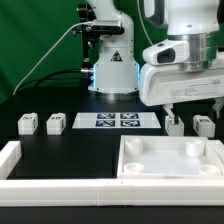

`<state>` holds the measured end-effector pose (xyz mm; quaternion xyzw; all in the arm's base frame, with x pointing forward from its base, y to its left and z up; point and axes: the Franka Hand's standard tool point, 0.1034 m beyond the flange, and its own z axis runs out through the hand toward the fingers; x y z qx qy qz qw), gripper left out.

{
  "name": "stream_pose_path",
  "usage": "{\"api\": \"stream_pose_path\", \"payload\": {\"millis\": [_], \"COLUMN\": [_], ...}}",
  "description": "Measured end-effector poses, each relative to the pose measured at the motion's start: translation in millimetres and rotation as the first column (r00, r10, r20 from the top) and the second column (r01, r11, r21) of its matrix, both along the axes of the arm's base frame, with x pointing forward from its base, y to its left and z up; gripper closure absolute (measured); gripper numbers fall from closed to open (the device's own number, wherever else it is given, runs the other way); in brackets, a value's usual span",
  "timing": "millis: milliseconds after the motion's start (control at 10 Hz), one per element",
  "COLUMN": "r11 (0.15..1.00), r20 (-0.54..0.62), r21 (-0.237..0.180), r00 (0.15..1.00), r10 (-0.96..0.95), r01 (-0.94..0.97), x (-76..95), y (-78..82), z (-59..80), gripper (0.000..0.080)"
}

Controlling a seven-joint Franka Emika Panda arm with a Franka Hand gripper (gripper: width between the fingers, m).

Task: Assemble one leg

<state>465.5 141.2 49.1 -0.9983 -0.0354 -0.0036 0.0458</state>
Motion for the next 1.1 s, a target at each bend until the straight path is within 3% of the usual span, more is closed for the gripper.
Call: {"api": "stream_pose_path", "payload": {"millis": [300,700,900,1100], "r11": [1.0,1.0,1.0,1.0], "r20": [-0.001,-0.001,-0.004,-0.049], "r21": [0.005,0.004,0.009,-0.004], "r00": [1.0,1.0,1.0,0.999], "r10": [-0.012,-0.004,-0.013,0.014], "r01": [0.012,0.004,0.013,-0.014], "x": [-10.1,-10.1,-22.7,-25.6], "y": [26.3,24.9,43.2,43.3], "z": [-2.6,-3.3,-9.8,-11.0], "gripper": [0.0151,0.0151,0.0151,0.0151]}}
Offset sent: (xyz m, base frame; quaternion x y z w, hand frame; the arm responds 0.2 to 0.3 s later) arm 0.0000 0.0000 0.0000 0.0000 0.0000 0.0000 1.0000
